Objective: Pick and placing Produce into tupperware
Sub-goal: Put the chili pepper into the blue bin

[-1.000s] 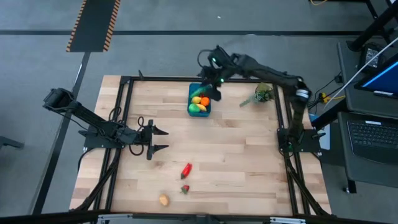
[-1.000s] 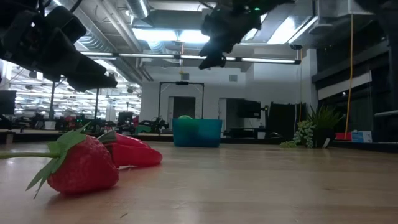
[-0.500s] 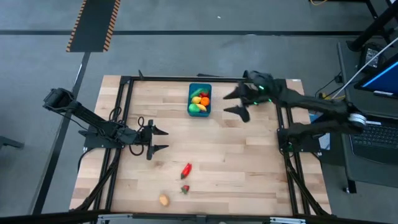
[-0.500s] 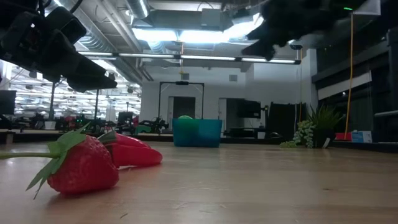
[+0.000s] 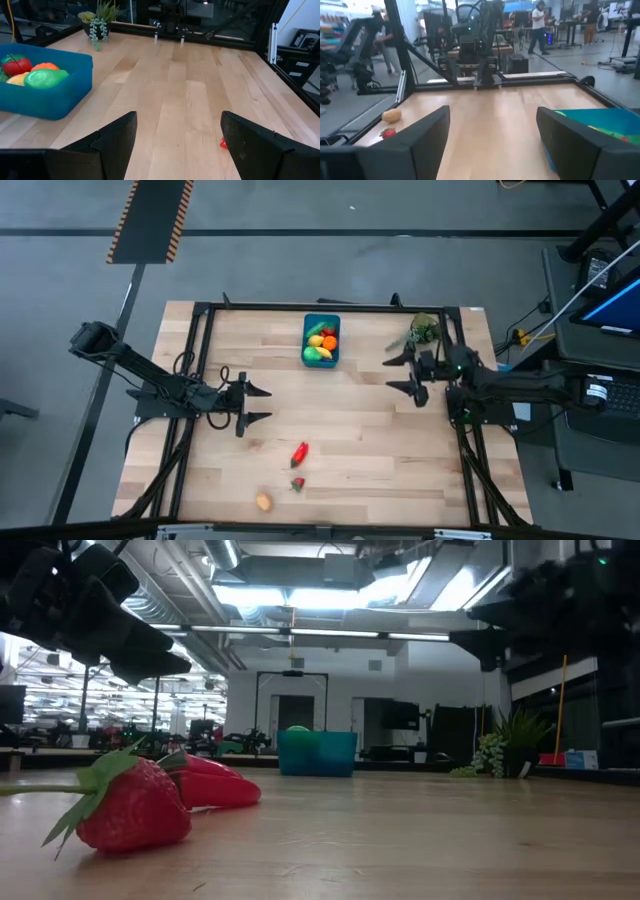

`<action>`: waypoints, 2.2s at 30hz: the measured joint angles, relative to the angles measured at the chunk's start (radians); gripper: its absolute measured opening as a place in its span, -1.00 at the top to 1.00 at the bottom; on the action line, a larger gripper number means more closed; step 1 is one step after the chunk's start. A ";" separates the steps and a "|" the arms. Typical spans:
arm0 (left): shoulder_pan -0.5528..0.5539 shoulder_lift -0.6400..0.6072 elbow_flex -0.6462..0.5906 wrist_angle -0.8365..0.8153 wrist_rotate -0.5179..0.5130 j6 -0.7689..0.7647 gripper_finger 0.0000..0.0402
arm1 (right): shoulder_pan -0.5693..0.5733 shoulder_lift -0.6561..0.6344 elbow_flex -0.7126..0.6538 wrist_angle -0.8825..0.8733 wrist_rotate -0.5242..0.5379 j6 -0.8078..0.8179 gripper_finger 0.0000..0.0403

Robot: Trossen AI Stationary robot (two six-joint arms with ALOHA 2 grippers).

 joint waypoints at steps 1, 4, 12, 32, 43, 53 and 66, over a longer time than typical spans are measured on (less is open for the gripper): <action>0.000 0.000 0.000 0.000 0.000 0.000 -0.40 | 0.000 0.000 -0.022 0.033 0.000 0.012 -0.48; 0.000 0.000 0.000 0.000 0.000 0.000 -0.40 | 0.000 0.000 -0.070 0.099 -0.001 0.037 -0.48; 0.002 0.000 0.000 0.000 -0.009 -0.003 -0.40 | 0.000 0.000 -0.063 0.108 0.000 0.078 -0.48; 0.002 0.000 0.000 0.001 -0.071 -0.004 -0.40 | -0.001 0.001 -0.061 0.100 -0.001 0.073 -0.48; 0.002 0.000 0.157 -0.160 -0.013 0.018 -0.40 | -0.001 0.001 -0.061 0.096 -0.001 0.074 -0.48; 0.000 0.018 0.444 -0.701 -0.043 -0.154 -0.40 | -0.001 0.002 -0.061 0.023 -0.001 0.075 -0.48; -0.070 0.411 0.774 -1.003 -0.032 -0.319 -0.40 | 0.000 0.002 -0.061 -0.030 -0.001 0.075 -0.48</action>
